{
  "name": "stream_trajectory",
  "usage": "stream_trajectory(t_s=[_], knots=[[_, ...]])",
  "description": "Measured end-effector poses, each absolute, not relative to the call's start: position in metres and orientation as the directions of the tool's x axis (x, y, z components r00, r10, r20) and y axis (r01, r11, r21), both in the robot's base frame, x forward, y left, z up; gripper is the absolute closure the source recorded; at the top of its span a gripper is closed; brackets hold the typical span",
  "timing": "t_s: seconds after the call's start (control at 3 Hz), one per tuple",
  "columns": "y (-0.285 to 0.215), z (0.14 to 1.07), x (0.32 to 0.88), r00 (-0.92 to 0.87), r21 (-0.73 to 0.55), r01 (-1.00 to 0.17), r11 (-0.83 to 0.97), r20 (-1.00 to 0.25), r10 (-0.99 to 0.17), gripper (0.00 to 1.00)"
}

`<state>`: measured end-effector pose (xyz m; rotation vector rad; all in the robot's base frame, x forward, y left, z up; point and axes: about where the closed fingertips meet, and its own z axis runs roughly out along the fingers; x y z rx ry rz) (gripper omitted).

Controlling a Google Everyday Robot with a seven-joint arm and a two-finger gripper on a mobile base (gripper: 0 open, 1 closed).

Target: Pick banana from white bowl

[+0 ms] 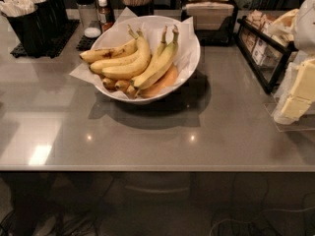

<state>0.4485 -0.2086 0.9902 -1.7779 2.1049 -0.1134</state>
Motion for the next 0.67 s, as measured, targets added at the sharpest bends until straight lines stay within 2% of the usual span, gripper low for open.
stream_trajectory(t_s=[0.67], knots=[[-0.141, 1.031, 0.489, 0.298, -0.359, -0.916, -0.179, -0.309, -0.903, 0.00]])
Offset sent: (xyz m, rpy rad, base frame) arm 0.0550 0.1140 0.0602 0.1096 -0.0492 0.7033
